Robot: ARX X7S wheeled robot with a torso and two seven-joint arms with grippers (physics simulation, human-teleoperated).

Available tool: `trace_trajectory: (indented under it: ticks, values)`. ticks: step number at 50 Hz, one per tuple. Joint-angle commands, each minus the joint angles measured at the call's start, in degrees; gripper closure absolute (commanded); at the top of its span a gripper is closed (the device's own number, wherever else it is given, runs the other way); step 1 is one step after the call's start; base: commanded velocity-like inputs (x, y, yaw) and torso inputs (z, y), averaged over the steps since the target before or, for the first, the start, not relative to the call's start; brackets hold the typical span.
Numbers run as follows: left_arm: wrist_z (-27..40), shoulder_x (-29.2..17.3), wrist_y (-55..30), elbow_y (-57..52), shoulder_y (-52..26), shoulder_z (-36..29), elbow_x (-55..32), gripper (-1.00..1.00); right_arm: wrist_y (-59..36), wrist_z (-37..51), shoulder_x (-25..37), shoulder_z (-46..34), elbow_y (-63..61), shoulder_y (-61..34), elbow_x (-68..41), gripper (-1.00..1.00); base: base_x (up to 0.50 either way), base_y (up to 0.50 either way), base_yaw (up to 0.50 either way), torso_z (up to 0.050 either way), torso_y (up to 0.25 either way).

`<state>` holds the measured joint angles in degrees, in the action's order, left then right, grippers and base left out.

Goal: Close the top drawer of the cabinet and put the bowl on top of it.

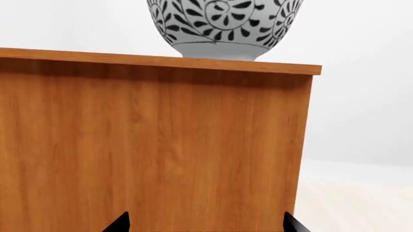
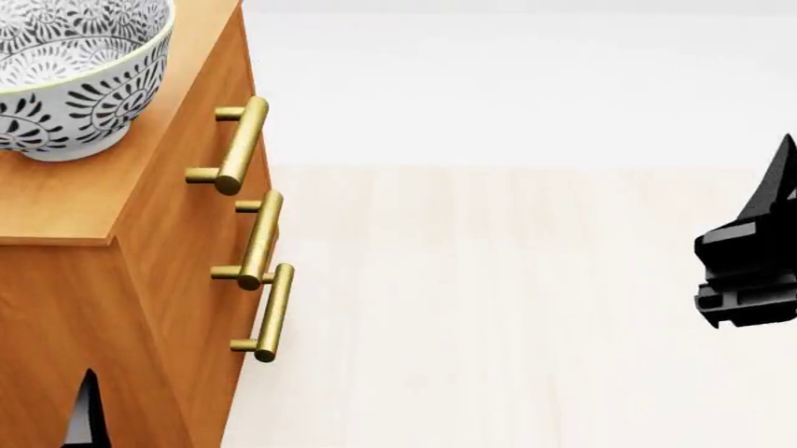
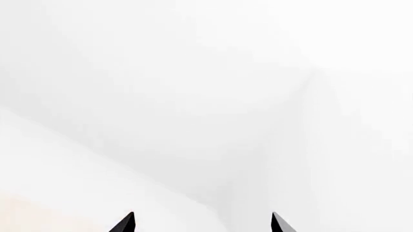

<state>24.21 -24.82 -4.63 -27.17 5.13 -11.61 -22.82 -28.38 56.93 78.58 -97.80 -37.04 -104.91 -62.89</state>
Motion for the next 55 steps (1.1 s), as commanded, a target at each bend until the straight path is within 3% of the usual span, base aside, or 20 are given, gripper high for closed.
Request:
trace_trajectory:
  ticks: [1, 14, 35, 55]
  values:
    - [0.2, 0.2, 0.0, 0.2, -0.2, -0.6, 0.7, -1.0, 6.7, 0.9, 6.4, -4.0, -0.9, 6.3, 4.0, -1.0, 0.0, 0.0, 0.0, 0.0, 0.0]
    - [0.5, 0.1, 0.0, 0.4, -0.4, -0.7, 0.8, -1.0, 11.8, 1.2, 11.4, -7.2, -0.5, 10.3, 6.7, -1.0, 0.0, 0.0, 0.0, 0.0, 0.0]
    - [1.0, -0.1, 0.1, 0.2, -0.1, -0.9, 1.1, -1.0, 27.0, 6.2, 11.4, -16.3, 6.9, 20.1, 10.9, -1.0, 0.0, 0.0, 0.0, 0.0, 0.0]
    - [1.8, -0.5, -0.1, -1.6, 0.6, -1.2, 1.5, -1.0, 34.1, 7.5, 11.4, -19.5, 9.9, 23.7, 12.5, -1.0, 0.0, 0.0, 0.0, 0.0, 0.0]
